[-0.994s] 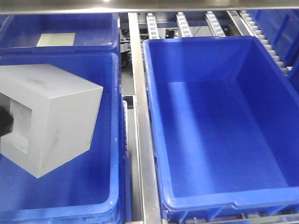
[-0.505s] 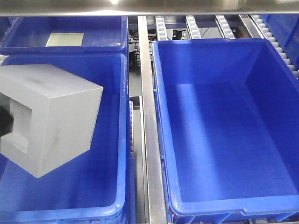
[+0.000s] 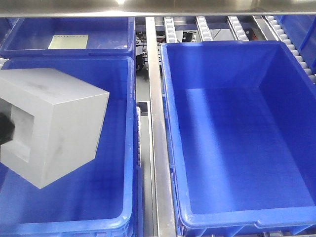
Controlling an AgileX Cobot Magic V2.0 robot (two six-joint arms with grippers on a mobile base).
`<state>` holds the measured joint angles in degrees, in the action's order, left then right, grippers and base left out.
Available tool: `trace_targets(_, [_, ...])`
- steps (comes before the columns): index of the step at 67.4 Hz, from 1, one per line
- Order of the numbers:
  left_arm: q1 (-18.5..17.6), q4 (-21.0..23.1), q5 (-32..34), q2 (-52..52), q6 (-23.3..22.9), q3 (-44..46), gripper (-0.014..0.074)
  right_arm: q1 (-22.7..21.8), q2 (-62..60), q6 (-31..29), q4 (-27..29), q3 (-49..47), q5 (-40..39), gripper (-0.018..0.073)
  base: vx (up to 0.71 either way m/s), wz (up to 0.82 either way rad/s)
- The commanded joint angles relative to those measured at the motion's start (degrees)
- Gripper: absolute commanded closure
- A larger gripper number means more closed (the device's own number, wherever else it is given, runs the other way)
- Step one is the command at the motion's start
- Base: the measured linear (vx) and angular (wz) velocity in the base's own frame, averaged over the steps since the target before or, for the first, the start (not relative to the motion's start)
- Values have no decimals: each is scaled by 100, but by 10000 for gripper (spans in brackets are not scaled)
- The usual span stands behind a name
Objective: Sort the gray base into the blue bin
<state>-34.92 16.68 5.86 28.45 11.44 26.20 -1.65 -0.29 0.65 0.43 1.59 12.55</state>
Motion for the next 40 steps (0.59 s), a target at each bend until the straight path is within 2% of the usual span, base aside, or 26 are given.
trace_targets(1, [-22,42,575,27,-31,186,603,-14,103,-65,-43,11,-395,564,0,0])
trace_targets(40, [-22,42,602,27,-31,186,603,-14,103,-65,-43,11,-395,564,0,0])
